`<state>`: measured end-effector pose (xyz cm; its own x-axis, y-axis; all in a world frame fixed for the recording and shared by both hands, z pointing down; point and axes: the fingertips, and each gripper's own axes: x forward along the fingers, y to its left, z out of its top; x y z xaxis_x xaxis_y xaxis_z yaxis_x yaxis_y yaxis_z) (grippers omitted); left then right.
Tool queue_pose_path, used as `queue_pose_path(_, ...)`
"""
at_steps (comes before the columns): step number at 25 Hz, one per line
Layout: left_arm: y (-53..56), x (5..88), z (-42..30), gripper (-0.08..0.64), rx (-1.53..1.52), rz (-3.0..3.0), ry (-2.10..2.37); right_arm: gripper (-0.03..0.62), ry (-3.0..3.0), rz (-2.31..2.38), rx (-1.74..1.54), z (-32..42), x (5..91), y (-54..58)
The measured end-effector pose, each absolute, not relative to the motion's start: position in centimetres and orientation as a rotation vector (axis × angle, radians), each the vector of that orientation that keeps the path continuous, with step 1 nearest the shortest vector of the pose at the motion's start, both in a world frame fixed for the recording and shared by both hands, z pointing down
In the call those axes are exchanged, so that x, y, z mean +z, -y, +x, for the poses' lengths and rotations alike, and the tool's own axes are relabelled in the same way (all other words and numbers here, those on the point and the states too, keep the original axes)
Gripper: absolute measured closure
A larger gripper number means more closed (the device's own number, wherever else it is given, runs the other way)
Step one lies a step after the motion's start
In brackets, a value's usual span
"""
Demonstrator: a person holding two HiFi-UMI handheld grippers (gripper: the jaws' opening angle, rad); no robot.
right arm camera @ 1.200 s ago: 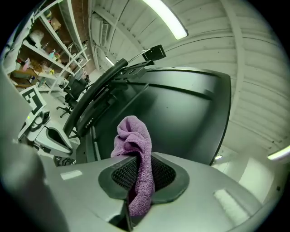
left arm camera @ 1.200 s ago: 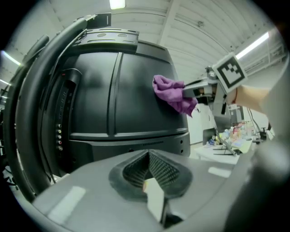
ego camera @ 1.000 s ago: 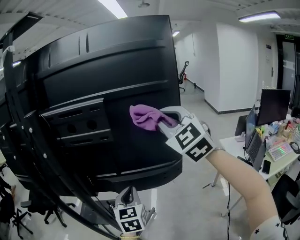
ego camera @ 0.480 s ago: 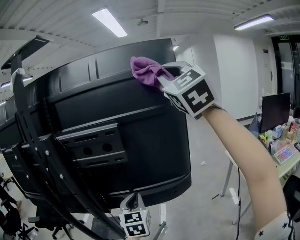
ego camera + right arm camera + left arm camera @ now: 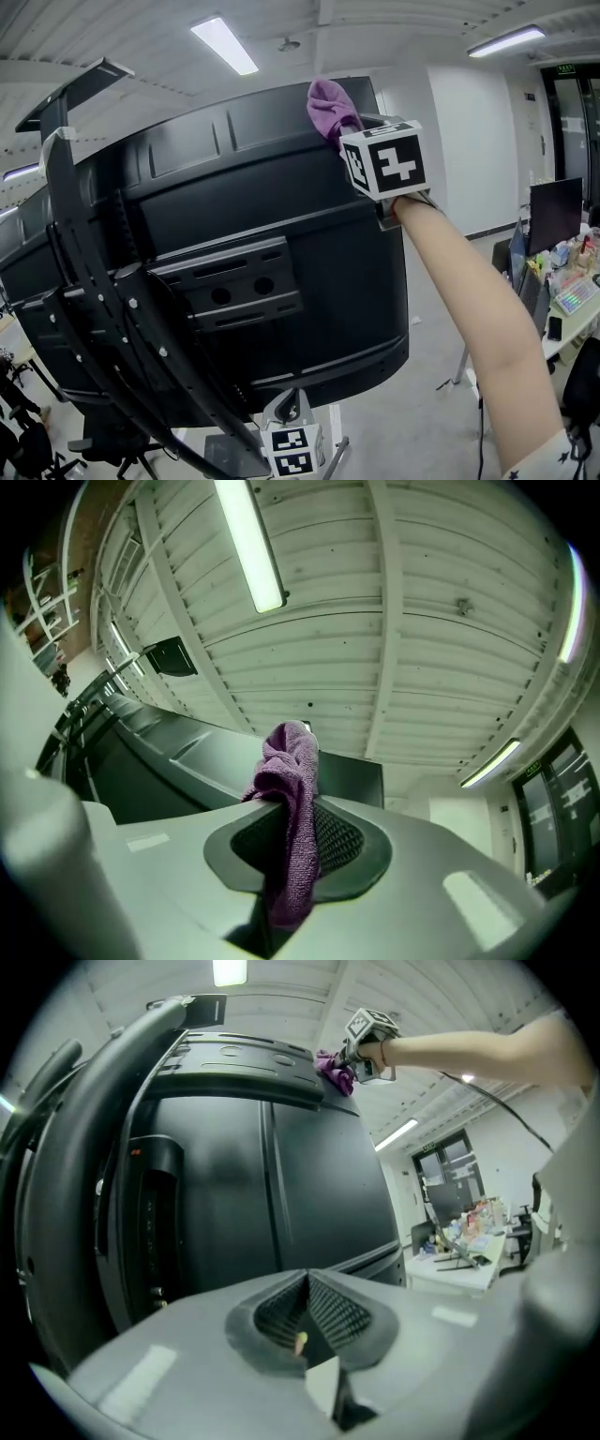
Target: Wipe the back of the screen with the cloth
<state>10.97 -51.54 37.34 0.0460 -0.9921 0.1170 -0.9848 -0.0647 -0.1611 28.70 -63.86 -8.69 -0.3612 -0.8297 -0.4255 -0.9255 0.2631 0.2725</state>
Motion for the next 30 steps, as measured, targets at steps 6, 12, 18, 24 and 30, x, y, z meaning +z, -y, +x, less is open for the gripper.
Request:
queue_pose_path(6, 49.8, 38.2, 9.4, 0.552, -0.312, -2.338, -2.068, 0.54, -2.487, -1.55, 0.698, 19.8, -9.0, 61.1)
queue_pose_path(12, 47.4, 37.9, 9.2, 0.552, -0.321, -2.385, -1.982, 0.54, -2.578, -1.509, 0.788, 11.0, -9.4, 58.4)
queue_pose_path(18, 45.9, 36.8, 8.1, 0.552, -0.304, -2.389, -1.945, 0.54, -2.631, -1.45, 0.819, 4.7, -9.1, 56.2)
queue_pose_path(24, 45.0, 36.7, 7.5, 0.552, -0.31, -2.395, -1.944, 0.539, -2.696, -1.381, 0.856, 0.4, -7.8, 54.7)
queue_pose_path(30, 44.6, 36.5, 8.3, 0.552, -0.303, -2.388, -1.935, 0.539, -2.605, -1.263, 0.828, 3.6, -8.4, 53.0)
